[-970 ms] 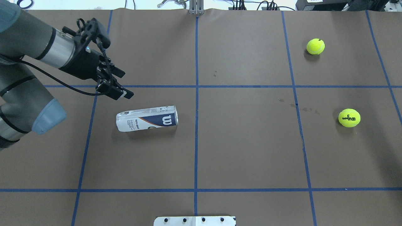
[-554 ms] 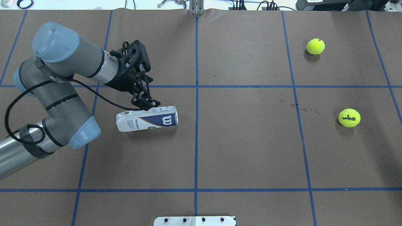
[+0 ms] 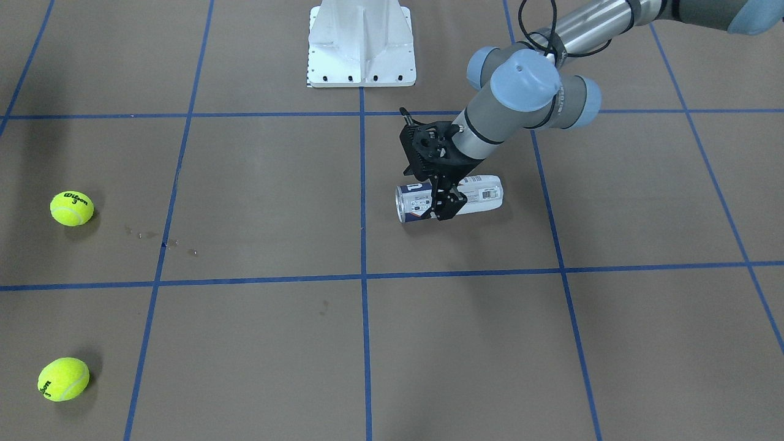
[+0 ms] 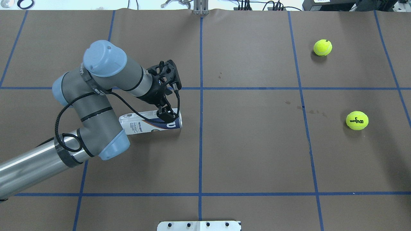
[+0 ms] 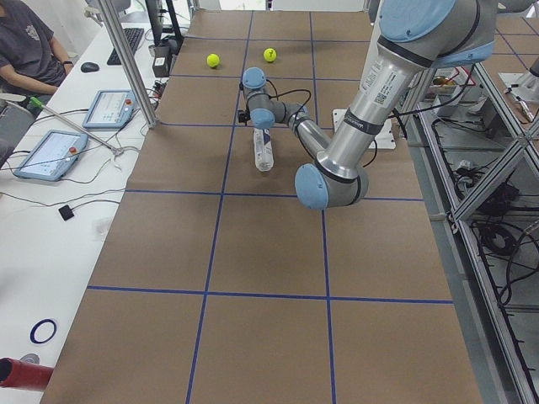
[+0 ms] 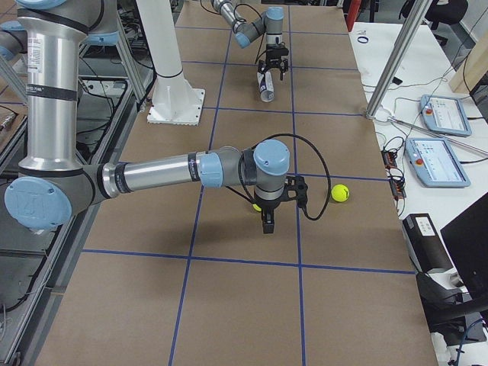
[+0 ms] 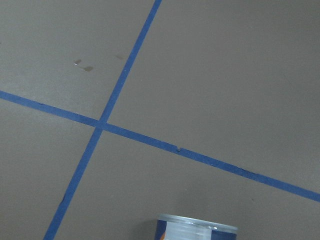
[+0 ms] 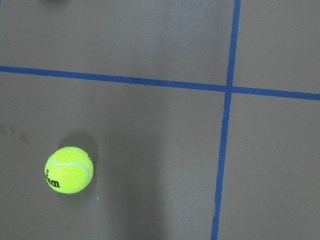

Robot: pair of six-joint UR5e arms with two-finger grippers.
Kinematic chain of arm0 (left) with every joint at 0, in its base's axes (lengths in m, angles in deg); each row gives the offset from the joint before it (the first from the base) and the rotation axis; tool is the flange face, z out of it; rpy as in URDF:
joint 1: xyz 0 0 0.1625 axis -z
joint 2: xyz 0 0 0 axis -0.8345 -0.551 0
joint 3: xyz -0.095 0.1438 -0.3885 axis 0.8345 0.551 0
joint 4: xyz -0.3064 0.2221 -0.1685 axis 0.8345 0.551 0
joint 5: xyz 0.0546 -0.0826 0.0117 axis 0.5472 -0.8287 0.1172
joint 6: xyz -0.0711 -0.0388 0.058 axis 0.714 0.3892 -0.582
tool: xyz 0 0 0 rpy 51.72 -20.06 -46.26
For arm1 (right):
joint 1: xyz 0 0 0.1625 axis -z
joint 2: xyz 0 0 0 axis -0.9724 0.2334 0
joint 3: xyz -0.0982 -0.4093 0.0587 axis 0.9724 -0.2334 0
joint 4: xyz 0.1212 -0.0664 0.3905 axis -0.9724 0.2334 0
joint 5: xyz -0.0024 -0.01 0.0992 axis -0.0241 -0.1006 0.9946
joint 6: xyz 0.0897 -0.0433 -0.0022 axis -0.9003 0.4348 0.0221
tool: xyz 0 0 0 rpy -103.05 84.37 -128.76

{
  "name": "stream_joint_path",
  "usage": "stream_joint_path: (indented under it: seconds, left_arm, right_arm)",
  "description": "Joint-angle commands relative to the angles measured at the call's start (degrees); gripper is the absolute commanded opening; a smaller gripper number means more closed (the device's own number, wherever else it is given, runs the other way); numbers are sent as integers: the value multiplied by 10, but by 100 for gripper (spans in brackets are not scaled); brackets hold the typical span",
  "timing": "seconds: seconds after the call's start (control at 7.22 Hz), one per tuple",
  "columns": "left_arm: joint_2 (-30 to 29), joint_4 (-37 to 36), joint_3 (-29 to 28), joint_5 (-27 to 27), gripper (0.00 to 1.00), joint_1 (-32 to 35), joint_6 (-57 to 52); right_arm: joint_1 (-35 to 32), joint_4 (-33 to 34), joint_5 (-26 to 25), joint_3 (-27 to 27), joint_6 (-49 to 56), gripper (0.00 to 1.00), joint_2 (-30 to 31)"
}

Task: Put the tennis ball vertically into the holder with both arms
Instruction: 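Lower the left gripper and close it around the can's open end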

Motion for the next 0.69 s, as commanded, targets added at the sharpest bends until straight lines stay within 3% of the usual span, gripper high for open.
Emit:
stream_joint_path:
  seconds: [0.0, 0.55]
  left_arm:
    - [-15, -39, -3, 23, 99, -27, -17]
    - [-15, -60, -4, 69, 99, -43, -65]
  right_arm:
    - [0, 0, 9, 0, 0, 99, 2]
    - [0, 0, 13, 0, 0, 99, 4]
